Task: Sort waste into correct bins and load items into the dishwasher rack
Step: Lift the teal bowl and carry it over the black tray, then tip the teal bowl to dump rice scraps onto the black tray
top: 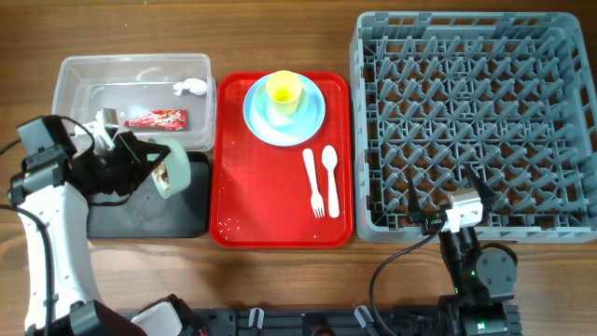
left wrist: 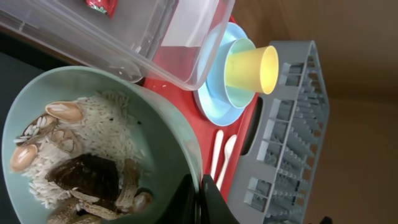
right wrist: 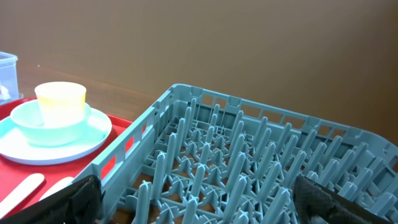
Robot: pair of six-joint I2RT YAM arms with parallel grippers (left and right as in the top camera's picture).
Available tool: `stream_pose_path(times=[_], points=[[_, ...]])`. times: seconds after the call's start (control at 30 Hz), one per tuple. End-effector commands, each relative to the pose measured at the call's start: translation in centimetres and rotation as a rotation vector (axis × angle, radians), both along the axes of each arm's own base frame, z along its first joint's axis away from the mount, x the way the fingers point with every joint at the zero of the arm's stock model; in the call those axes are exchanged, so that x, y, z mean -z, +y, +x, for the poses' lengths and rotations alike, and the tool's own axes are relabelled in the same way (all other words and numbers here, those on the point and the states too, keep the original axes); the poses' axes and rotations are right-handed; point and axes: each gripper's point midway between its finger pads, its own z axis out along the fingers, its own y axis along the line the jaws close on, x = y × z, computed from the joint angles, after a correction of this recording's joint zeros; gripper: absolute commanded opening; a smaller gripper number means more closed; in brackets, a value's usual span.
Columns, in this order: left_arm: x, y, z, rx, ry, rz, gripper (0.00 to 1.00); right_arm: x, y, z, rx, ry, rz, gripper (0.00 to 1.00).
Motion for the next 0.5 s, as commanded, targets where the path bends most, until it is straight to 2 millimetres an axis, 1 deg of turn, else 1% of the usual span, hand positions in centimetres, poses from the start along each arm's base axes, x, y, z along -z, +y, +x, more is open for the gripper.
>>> stream_pose_path(times=[0.0, 0.1, 0.2, 0.4, 0.47], points=[[-0.93, 0.21, 0.30, 0.013, -0.051, -0.026, 0.04, -0.20, 0.09, -0.05, -0.008, -0.010, -0.004, 1.00], [-0.94, 0.55, 0.35, 0.003, -0.055, -0.023, 0.04, -0.20, 0.08, -0.05, -0.007, -0.010, -0.004, 1.00], [-0.45, 0.93, 0.40, -0.009, -0.038, -0.033, 0.04, -0.22, 0.09, -0.05, -0.008, -0.011, -0.004, 1.00], [-0.20, 0.54, 0.59, 0.003, -0.031, -0.082, 0.04, -0.20, 0.08, -0.05, -0.007, -0.011, -0.004, 1.00], [-0.28, 1.15, 0.64, -0.015, -0.039, -0.082, 0.04, -0.20, 0.08, -0.05, -0.007, -0.011, -0.004, 1.00]])
